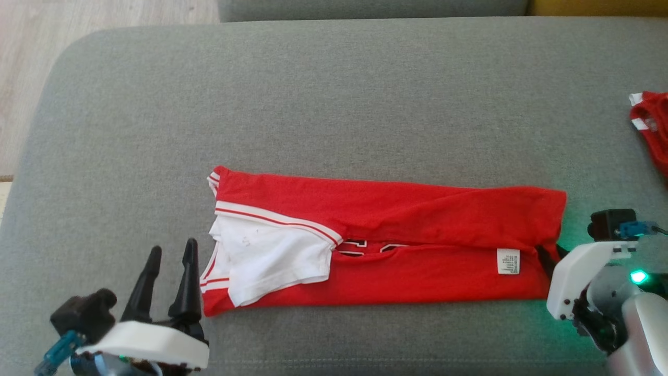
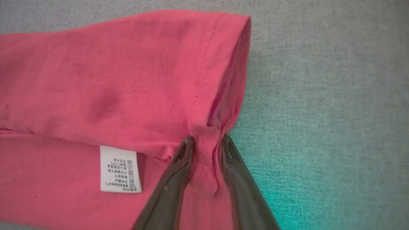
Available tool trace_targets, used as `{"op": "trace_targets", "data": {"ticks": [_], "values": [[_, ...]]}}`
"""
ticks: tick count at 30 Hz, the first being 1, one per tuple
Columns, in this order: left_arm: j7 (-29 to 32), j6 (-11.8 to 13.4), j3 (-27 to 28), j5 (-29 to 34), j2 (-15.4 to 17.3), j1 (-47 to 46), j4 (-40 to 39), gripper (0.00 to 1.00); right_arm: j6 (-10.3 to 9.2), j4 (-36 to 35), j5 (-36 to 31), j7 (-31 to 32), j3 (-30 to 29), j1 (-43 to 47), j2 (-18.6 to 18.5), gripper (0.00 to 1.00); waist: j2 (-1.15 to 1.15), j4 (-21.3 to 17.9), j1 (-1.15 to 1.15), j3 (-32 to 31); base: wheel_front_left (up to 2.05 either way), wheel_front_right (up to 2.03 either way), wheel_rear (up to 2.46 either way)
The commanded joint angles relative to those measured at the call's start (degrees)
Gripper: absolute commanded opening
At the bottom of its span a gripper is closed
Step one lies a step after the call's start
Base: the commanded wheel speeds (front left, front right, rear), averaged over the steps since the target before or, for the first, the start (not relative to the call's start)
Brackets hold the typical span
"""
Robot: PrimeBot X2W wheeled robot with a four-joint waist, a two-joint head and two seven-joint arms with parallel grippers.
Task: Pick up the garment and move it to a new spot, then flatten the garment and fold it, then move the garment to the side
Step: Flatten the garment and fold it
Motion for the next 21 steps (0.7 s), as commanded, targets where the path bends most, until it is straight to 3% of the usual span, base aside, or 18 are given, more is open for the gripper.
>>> {"op": "trace_targets", "data": {"ticks": [1,6,9,21], "values": [[-0.9,0.0,2.2,0.7,0.8,-2.8,-1.5,1.0,-0.05,0.0,0.3,0.7,1.6,-1.5,-0.7,0.4,0.0,-0.2,0.0,0.0,0.0,0.0,0.0],[-1.9,0.4,2.1,2.0,1.2,-3.9,-0.9,1.0,-0.05,1.2,0.4,-0.2,2.3,-2.8,-0.2,0.22,0.0,-0.8,0.0,-0.2,0.0,0.0,0.0],[-2.5,0.6,2.1,2.8,1.4,-4.5,-0.4,1.0,-0.05,1.6,0.5,-1.2,2.5,-4.0,-0.1,0.0,0.0,-1.5,0.0,-0.3,0.0,0.0,0.0],[-4.0,1.5,2.7,3.5,1.4,-5.1,0.1,1.0,-0.05,0.2,1.3,-4.1,-0.1,-7.1,-3.2,0.0,0.0,-4.1,0.0,-0.1,0.0,0.0,0.0]]}}
